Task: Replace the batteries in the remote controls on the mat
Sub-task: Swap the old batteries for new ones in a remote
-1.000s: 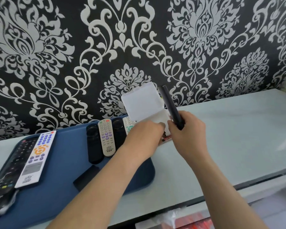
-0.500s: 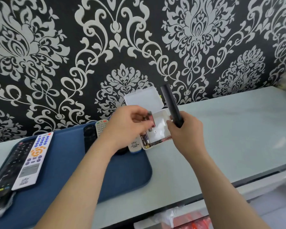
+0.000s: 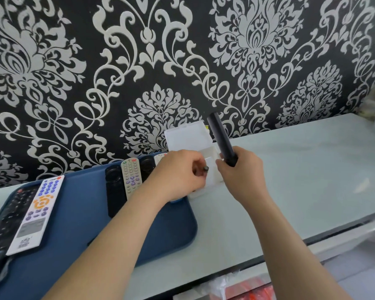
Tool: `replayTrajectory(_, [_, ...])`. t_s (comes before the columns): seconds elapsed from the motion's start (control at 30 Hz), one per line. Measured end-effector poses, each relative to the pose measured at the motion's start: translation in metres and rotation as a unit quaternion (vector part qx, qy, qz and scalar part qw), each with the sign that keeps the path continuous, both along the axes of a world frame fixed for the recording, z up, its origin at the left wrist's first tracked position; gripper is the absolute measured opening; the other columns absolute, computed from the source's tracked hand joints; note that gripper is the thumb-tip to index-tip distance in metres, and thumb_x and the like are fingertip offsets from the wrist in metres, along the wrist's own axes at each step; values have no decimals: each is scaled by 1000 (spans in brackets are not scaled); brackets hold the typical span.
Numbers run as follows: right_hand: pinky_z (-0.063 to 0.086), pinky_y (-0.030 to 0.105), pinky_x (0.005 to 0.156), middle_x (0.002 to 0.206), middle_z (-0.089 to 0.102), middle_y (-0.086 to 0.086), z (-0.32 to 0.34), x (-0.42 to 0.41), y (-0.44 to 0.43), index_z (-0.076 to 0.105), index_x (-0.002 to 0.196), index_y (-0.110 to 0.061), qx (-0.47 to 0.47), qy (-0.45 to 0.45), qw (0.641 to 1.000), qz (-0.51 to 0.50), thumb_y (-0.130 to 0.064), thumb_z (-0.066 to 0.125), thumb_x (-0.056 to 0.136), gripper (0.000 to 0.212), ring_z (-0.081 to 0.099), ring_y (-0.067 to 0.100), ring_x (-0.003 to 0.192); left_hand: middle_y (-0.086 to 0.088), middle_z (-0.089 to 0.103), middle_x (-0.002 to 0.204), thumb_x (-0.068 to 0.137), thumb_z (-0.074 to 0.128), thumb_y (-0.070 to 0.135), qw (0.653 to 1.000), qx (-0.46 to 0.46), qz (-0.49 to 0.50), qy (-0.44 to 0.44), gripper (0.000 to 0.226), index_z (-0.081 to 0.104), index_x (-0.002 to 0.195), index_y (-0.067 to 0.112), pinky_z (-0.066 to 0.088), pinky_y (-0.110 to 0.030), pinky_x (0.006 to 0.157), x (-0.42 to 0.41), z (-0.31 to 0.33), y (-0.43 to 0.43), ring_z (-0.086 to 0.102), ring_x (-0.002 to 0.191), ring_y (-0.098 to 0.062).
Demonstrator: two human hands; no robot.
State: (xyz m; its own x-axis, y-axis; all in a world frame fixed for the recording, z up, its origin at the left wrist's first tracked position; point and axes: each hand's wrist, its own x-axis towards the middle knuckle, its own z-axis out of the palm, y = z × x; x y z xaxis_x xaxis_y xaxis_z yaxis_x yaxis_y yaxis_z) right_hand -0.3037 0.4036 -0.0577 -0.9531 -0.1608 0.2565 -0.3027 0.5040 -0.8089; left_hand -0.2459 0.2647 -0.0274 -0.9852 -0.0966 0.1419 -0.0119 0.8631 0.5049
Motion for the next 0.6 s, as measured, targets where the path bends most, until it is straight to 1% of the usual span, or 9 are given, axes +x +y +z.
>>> replayTrajectory(0.07, [35,28,58,63,52,-9,-1,-1,2,59,81,-14,2,4,1000,8,-15,64,89,9,47,19,63,10,67,83,78,64,27,992,-117,-41,-22,9,65,87,28,52,-30,72,-9,3,7,60,82,-13])
replayTrajectory(0.13, [33,20,50,59,49,-9,-2,1,3,55,73,-16,-7,8,1000,11,-12,63,88,17,43,14,57,8,67,89,77,64,27,982,-166,-74,-59,10,65,87,27,53,-35,74,-19,7,10,60,86,-16])
replayTrajectory(0.2, [34,19,47,55,46,-7,-5,1,3,51,68,-16,-21,6,1000,10,-10,61,88,23,39,12,52,8,68,89,76,66,25,975,-167,-109,-102,9,67,84,25,54,-36,76,-29,10,10,62,87,-15])
replayTrajectory(0.3, [35,16,46,58,51,-7,-8,-1,5,57,77,-16,-50,-5,999,-1,-13,63,89,13,44,10,53,9,67,84,80,69,24,978,-119,-114,-131,2,67,80,24,52,-29,75,-38,9,14,62,84,-13])
replayTrajectory(0.37, [35,15,47,60,54,-7,-8,-3,5,58,79,-15,-62,-6,998,-7,-13,64,88,11,47,9,55,6,68,87,82,68,27,981,-84,-99,-144,5,66,82,22,51,-29,76,-39,7,19,62,86,-14])
replayTrajectory(0.43, [36,14,47,62,57,-4,-8,-2,3,58,77,-16,-74,-17,997,-6,-13,65,87,12,49,12,57,-2,69,93,84,65,24,978,-74,-87,-174,10,66,90,15,51,-32,77,-41,7,21,62,87,-19])
replayTrajectory(0.5, [40,17,50,67,64,1,-10,-1,1,58,76,-16,-77,-30,997,-8,-14,65,86,13,55,19,62,-8,65,88,88,57,16,966,-75,-98,-227,11,63,91,7,48,-31,68,-44,8,24,59,81,-23])
replayTrajectory(0.57, [44,25,55,70,66,2,-12,-1,1,59,77,-16,-70,-36,997,-12,-15,63,88,11,58,21,65,-4,55,74,89,53,10,953,-77,-105,-273,15,56,74,8,41,-25,58,-46,11,27,50,66,-17])
replayTrajectory(0.6, [42,23,53,68,64,-1,-14,-1,1,59,77,-16,-63,-37,997,-15,-15,63,89,12,56,18,63,-1,51,70,89,53,7,948,-81,-106,-289,22,51,68,11,39,-21,54,-47,12,29,46,62,-14])
